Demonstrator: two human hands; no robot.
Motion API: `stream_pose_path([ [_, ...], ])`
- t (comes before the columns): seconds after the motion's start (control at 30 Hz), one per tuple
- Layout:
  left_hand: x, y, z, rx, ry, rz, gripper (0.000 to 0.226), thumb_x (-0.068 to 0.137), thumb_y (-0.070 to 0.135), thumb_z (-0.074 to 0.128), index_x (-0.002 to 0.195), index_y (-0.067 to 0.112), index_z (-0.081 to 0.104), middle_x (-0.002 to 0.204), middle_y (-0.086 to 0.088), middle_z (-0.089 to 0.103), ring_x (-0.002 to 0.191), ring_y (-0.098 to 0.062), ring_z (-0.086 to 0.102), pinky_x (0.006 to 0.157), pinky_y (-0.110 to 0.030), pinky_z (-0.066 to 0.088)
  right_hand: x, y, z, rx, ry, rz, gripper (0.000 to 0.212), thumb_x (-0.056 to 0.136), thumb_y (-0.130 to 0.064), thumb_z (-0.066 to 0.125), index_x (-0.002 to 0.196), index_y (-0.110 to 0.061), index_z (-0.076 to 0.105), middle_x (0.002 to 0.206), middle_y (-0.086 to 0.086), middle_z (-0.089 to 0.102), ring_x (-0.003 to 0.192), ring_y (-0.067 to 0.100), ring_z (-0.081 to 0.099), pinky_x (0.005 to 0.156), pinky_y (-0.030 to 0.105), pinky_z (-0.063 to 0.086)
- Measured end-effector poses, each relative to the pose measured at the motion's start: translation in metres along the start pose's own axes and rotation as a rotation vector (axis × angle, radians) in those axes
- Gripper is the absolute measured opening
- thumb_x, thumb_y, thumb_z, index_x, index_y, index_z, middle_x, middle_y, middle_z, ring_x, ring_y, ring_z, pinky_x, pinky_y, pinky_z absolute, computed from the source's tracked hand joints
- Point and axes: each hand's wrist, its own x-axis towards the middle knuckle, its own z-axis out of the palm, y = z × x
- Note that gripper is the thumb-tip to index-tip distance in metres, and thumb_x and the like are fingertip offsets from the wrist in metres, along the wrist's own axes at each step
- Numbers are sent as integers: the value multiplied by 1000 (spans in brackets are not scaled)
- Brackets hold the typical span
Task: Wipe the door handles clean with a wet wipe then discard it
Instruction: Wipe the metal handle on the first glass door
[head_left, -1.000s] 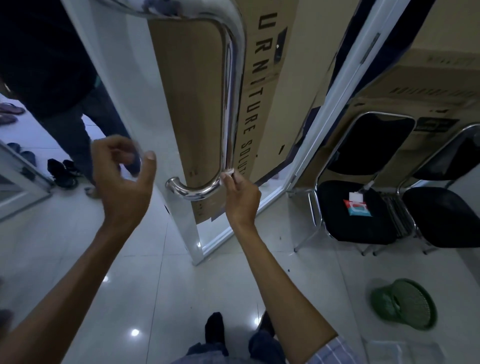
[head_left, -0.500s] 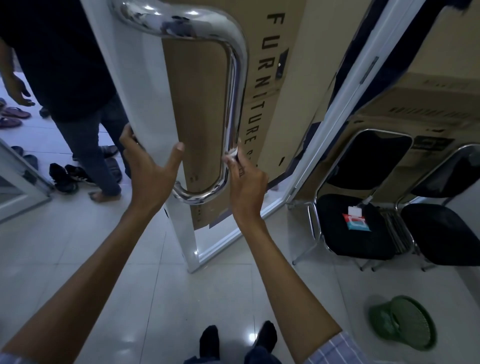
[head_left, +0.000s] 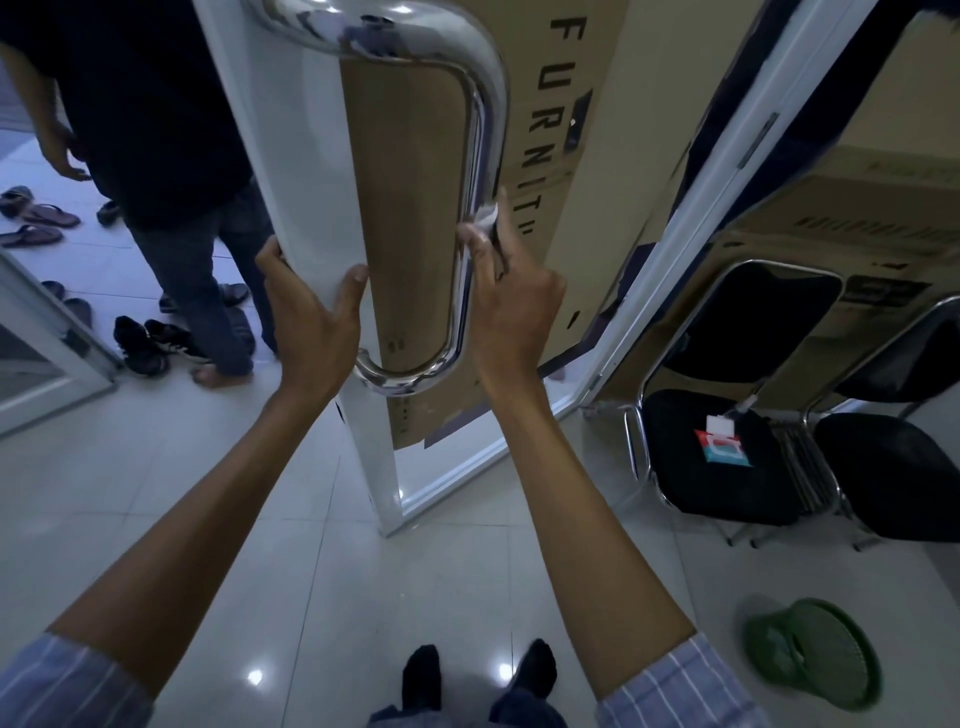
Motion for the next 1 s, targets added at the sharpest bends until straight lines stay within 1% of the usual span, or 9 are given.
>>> stream_pose_path([
  [0.1,0,-3,0,-11,-21,-6,80,95,61,65,148,19,23,147,2,47,129,-14,56,102,-35,58,7,-6,1,26,44,-18,47,101,-25,68,142,-4,62,86,4,77,59,-6,53,55,4,45],
  [0.23,-3,-3,-3,-4,-34,16,78,98,59,61,148,15,22,149,-1,46,131,-16,56,104,-40,57,-28,19,5,-59,-38,72,60,102,-57,48,137,-12,69,94,6,77,71,11,68,63,10,48],
  [0.37,-4,-3,-4,-9,-47,24,77,99,58,58,148,13,21,149,-4,46,131,-18,55,104,-43,57,-69,43,14,-111,-121,237,74,98,-74,33,129,-18,71,105,3,75,88,18,73,76,32,65],
  [0.6,-8,-2,-5,-21,-41,30,75,100,54,60,149,12,22,148,-5,45,132,-19,55,102,-43,58,-102,55,16,-103,-215,456,54,98,-58,49,122,-16,74,108,3,76,99,17,74,83,36,64],
  [0.7,-12,0,-4,-16,-44,32,76,100,55,59,149,11,21,148,-5,44,132,-19,54,102,-41,59,-114,54,16,12,-202,612,26,104,-33,63,100,-12,77,90,0,75,82,4,68,71,14,56],
  [0.77,-15,0,-3,-29,-40,31,77,100,56,60,150,12,21,148,-5,44,132,-20,55,101,-41,59,-119,48,16,116,-164,780,21,103,-28,67,93,-13,77,78,-5,71,71,-2,62,67,9,48],
  [0.87,-16,1,-3,-30,-28,19,78,99,58,60,150,13,22,148,-4,45,132,-21,55,101,-42,59,-130,42,25,208,-118,1011,38,100,-36,71,77,-5,72,66,-2,63,65,6,56,66,25,52],
  [0.93,-17,2,-3,-27,-18,13,79,98,60,60,150,13,22,147,-4,46,131,-20,56,101,-41,59,-133,31,29,312,-94,1139,38,99,-37,72,86,-2,76,75,7,71,77,14,70,80,36,63],
  [1.0,-18,4,-2,-20,-12,13,80,99,61,59,149,11,23,147,-4,47,130,-19,57,100,-39,59,-136,20,30,479,-53,1299,30,98,-33,74,103,-3,79,92,8,77,91,18,76,89,33,64],
])
